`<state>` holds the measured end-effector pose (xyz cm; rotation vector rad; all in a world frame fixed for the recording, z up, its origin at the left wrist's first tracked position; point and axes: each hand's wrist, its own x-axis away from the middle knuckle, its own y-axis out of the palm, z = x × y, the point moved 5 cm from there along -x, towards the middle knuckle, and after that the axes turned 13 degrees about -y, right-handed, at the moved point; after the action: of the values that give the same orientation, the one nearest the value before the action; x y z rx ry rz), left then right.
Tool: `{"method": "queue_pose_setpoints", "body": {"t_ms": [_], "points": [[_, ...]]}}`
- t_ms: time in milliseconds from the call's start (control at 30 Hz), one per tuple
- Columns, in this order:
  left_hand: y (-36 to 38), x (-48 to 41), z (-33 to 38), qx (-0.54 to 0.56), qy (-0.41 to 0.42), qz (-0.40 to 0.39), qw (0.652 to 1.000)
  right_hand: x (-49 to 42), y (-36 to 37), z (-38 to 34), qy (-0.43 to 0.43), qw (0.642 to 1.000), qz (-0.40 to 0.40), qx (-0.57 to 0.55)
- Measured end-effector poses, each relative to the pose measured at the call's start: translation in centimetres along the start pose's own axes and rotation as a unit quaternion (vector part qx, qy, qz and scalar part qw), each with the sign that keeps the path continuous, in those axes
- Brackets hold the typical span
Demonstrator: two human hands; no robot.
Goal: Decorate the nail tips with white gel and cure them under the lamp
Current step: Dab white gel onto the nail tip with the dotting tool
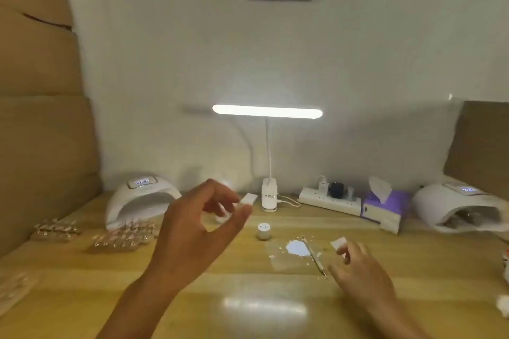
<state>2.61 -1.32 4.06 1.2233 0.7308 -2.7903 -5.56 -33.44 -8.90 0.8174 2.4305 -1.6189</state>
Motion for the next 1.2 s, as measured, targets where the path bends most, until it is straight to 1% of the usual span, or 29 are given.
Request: {"method": "queue_pose_setpoints", "body": {"t_ms": [33, 67, 133, 167, 233, 333, 400, 467, 533, 600, 700, 767, 800, 867, 933, 1000, 1033, 1100, 1167, 1200], "points": [[1.4, 0.2, -2.0, 0.03, -0.069, -0.007, 0.997, -0.5, 0.1, -0.5, -0.019, 0.999, -0.004, 0.025], [2.9, 0.1, -3.5, 0.0, -0.147, -0.015, 0.989, -1.1, 0.2, -0.8, -0.029, 0.998, -0.009, 0.059], [6.7, 1.4, -6.7, -0.08, -0.252, -0.083, 0.961, -1.6, 1.0, -1.2, -0.043, 0.995, -0.036, 0.081], [8.2, 2.0, -8.3, -0.101, -0.287, -0.113, 0.946, -1.8, 1.4, -1.5, -0.05, 0.994, -0.048, 0.085], [10.7, 2.4, -10.0, -0.118, -0.327, -0.137, 0.928, -2.1, 2.3, -1.7, -0.056, 0.993, -0.058, 0.08], [13.1, 1.6, -11.5, -0.174, -0.352, -0.152, 0.907, -2.7, 2.9, -1.5, -0.036, 0.997, -0.056, 0.044], [14.0, 1.7, -12.7, -0.209, -0.355, -0.152, 0.898, -2.7, 3.1, -1.2, -0.016, 0.999, -0.044, 0.018], [14.3, 1.9, -13.3, -0.228, -0.346, -0.144, 0.899, -2.6, 3.2, -0.7, 0.009, 0.999, -0.019, -0.03], [14.7, 1.5, -13.3, -0.229, -0.325, -0.141, 0.907, -3.0, 3.1, -0.3, 0.033, 0.997, -0.003, -0.07], [14.8, 1.1, -12.6, -0.232, -0.284, -0.146, 0.919, -3.5, 3.1, 0.1, 0.044, 0.993, 0.01, -0.106], [15.3, 1.9, -10.0, -0.207, -0.171, -0.142, 0.953, -3.8, 2.8, 0.9, 0.046, 0.984, 0.06, -0.163], [16.8, 3.2, -7.6, -0.162, -0.084, -0.177, 0.967, -3.8, 2.6, 1.2, 0.041, 0.974, 0.099, -0.201], [17.8, 3.9, -6.6, -0.155, -0.052, -0.206, 0.965, -3.7, 2.5, 1.4, 0.041, 0.967, 0.12, -0.222], [19.6, 4.8, -5.3, -0.181, 0.006, -0.255, 0.95, -3.6, 2.1, 1.7, 0.048, 0.947, 0.156, -0.275], [20.4, 5.1, -4.9, -0.19, 0.042, -0.271, 0.943, -3.3, 1.7, 2.0, 0.061, 0.931, 0.175, -0.314], [19.9, 5.1, -5.3, -0.164, 0.032, -0.255, 0.952, -2.9, 1.7, 2.1, 0.076, 0.921, 0.171, -0.342], [19.4, 4.9, -5.6, -0.155, 0.018, -0.234, 0.96, -2.8, 1.7, 2.2, 0.084, 0.915, 0.169, -0.356], [17.5, 3.7, -6.3, -0.168, -0.021, -0.162, 0.972, -2.6, 1.6, 2.4, 0.098, 0.91, 0.171, -0.364], [14.4, 1.7, -7.7, -0.193, -0.097, -0.071, 0.974, -2.6, 1.5, 2.5, 0.109, 0.908, 0.166, -0.368], [12.6, 0.8, -8.9, -0.202, -0.144, -0.027, 0.968, -2.6, 1.6, 2.8, 0.112, 0.906, 0.164, -0.375]]}}
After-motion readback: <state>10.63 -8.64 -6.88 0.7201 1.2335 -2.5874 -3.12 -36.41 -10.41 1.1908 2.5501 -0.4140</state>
